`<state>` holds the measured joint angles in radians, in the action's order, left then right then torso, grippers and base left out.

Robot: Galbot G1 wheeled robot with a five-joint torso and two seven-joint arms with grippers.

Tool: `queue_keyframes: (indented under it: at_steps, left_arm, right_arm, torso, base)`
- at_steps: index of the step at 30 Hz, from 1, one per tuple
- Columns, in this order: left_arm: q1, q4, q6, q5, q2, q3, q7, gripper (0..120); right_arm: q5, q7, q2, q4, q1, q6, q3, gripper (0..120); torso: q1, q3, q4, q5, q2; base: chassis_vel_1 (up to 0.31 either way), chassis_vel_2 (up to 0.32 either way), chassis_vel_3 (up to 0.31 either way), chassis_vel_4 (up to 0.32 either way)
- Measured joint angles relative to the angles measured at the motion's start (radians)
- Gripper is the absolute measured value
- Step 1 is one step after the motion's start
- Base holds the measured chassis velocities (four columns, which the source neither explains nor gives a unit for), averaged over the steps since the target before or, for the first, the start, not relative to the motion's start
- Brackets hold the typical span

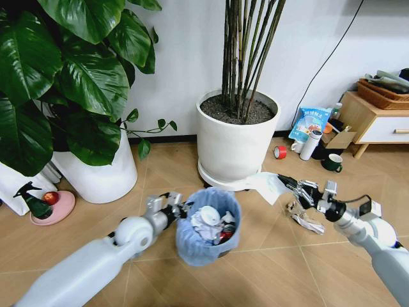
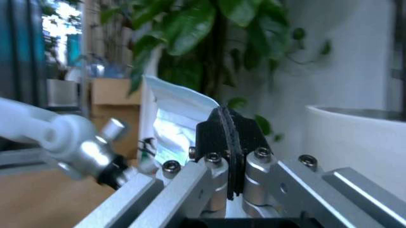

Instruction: Pick up the trash bin and place the garbage on the floor into it.

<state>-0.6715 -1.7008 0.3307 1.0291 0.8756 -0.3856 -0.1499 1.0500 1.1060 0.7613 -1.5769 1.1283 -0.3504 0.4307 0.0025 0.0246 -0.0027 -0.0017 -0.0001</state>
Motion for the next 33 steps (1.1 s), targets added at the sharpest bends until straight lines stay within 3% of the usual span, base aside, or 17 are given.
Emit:
queue_keyframes:
  at_steps: [7, 13, 29, 31, 33]
  left_arm:
    - [0.044, 0.021, 0.000, 0.006, 0.046, -0.040, -0.009, 0]
    - [0.055, 0.025, 0.003, 0.005, 0.064, -0.045, -0.022, 0]
    - [0.048, -0.009, 0.014, 0.014, 0.037, -0.047, -0.045, 0]
    - [0.037, -0.020, 0.017, 0.019, 0.029, -0.033, -0.053, 0]
    - [0.021, -0.035, 0.017, 0.019, 0.005, -0.006, -0.055, 0]
  right_arm:
    - [-0.022, -0.001, -0.004, 0.005, -0.059, 0.007, -0.123, 0]
    - [-0.111, -0.022, 0.054, 0.105, -0.099, -0.025, -0.210, 1]
    - [-0.181, -0.048, 0.077, 0.158, -0.104, -0.023, -0.204, 58]
    - [-0.184, -0.131, 0.083, 0.176, -0.099, -0.018, -0.153, 68]
    - [-0.277, -0.224, 0.082, 0.235, -0.092, -0.007, -0.076, 75]
  torso:
    - [0.000, 0.000, 0.0002, -0.0003, 0.000]
    - [0.000, 0.000, 0.0001, 0.0003, 0.000]
    - [0.000, 0.000, 0.0001, -0.0003, 0.000]
    - [0.000, 0.000, 0.0001, -0.0004, 0.000]
    - [0.000, 0.000, 0.0001, 0.0000, 0.000]
  base:
    - [0.000, 0.000, 0.000, 0.000]
    - [0.000, 0.000, 0.000, 0.000]
    - [0.000, 0.000, 0.000, 0.000]
    - [0.000, 0.000, 0.000, 0.000]
    - [0.000, 0.000, 0.000, 0.000]
